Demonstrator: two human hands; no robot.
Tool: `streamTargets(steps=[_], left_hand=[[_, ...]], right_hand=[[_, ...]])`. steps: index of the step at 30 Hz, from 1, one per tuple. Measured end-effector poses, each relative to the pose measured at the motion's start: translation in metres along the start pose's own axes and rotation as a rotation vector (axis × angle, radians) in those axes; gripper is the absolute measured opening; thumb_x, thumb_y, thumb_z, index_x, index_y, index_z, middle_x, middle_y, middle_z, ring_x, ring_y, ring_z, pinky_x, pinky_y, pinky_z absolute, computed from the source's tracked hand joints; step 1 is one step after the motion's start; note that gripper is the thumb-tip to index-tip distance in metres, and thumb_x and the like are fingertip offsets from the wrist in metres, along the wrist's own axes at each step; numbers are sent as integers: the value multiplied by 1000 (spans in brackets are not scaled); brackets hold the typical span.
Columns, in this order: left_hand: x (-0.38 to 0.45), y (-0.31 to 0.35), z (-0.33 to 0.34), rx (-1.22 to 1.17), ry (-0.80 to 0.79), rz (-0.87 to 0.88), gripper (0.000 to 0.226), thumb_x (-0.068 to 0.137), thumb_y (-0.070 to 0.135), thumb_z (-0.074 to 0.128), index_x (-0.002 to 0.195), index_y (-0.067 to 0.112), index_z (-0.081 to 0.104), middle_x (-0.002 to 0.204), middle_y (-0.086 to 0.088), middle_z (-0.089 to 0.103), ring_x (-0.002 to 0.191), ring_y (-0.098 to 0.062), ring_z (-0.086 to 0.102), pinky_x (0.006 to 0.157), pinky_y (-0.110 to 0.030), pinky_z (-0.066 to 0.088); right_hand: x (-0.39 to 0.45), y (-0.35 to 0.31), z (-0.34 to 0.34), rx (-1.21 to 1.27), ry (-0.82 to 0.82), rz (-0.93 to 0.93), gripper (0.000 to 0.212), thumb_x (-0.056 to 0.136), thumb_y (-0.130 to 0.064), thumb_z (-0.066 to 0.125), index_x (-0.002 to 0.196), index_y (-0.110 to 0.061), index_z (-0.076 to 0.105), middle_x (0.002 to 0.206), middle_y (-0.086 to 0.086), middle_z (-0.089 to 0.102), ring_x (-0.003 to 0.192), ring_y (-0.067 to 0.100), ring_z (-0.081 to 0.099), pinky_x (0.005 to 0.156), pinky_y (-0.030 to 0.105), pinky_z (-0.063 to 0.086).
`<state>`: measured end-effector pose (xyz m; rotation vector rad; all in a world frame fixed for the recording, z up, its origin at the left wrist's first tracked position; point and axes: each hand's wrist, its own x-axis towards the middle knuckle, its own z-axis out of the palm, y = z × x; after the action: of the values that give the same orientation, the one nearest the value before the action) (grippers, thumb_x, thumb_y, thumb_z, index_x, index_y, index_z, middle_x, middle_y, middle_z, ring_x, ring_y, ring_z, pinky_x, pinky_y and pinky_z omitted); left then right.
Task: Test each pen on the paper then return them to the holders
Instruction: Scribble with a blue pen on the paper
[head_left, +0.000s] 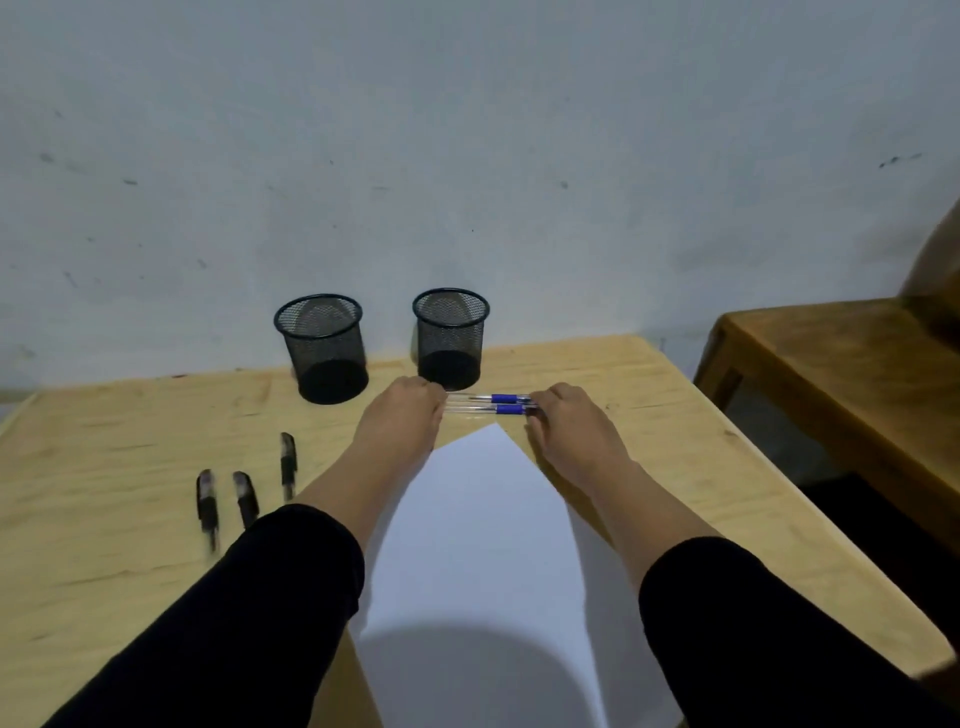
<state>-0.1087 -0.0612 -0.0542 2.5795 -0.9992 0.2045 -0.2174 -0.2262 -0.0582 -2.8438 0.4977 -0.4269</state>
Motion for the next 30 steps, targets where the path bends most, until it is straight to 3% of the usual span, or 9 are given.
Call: streamTargets(steps=[10, 12, 15, 18, 20, 22, 25, 28, 30], left_hand=[[9, -15, 14, -137, 78, 6, 14, 89, 11, 54, 94, 11, 67, 88, -12, 64, 85, -29, 57, 73, -38, 47], [8, -16, 7, -187, 121, -40, 14, 90, 15, 55, 94, 13, 68, 89, -10, 65, 86, -26, 57, 76, -34, 43], [4, -13, -9, -304, 185, -119, 14, 88, 12, 57, 93, 14, 70, 94, -9, 69, 89, -24, 60, 79, -28, 43], [-7, -2, -26, -400, 223, -151, 16, 88, 9, 56, 94, 12, 71, 95, -8, 72, 89, -22, 63, 83, -26, 45], [-14, 4, -34, -456, 190, -158, 14, 87, 11, 58, 92, 14, 71, 94, -6, 73, 88, -19, 63, 83, -24, 46], [-19, 6, -44, -507, 162, -166, 14, 86, 16, 61, 95, 15, 71, 95, -5, 74, 85, -13, 63, 77, -11, 41], [-23, 9, -66, -610, 223, -199, 24, 88, 25, 60, 108, 16, 68, 99, -1, 72, 81, -6, 59, 62, 9, 31], [-22, 16, -84, -714, 246, -202, 30, 89, 28, 57, 118, 21, 62, 95, 9, 64, 86, -3, 56, 65, 9, 30], [-22, 18, -89, -750, 217, -184, 24, 88, 24, 58, 111, 23, 65, 89, 8, 66, 79, -4, 58, 65, 2, 36]], right_hand=[[12, 10, 13, 151, 92, -13, 17, 88, -20, 58, 100, -10, 66, 101, 6, 58, 96, 20, 51, 75, 25, 40], [14, 1, 3, 366, 142, 107, 15, 86, -19, 61, 97, -11, 67, 96, 3, 59, 87, 14, 52, 70, 18, 37], [15, -18, -16, 949, 223, 315, 17, 83, -15, 68, 100, -11, 64, 74, -5, 59, 72, 9, 54, 60, 11, 44], [13, -43, -28, 1317, 199, 389, 13, 85, -11, 66, 98, -11, 62, 65, -6, 60, 70, 10, 59, 66, 21, 49], [12, -60, -34, 1335, 166, 376, 3, 90, -15, 60, 89, -17, 62, 76, -5, 65, 73, 9, 62, 70, 25, 49], [12, -72, -40, 1323, 142, 330, 11, 94, -17, 52, 86, -18, 60, 82, -6, 68, 76, 8, 63, 71, 26, 47], [8, -84, -49, 1085, 58, 178, 17, 96, -18, 47, 95, -8, 60, 77, -4, 66, 68, 6, 60, 64, 19, 45], [1, -96, -50, 846, -32, -7, 23, 94, -16, 47, 98, 0, 64, 67, -1, 57, 67, 17, 51, 66, 27, 41], [-3, -100, -50, 777, -51, -68, 25, 94, -16, 47, 93, 2, 65, 67, 2, 55, 68, 19, 49, 69, 31, 39]])
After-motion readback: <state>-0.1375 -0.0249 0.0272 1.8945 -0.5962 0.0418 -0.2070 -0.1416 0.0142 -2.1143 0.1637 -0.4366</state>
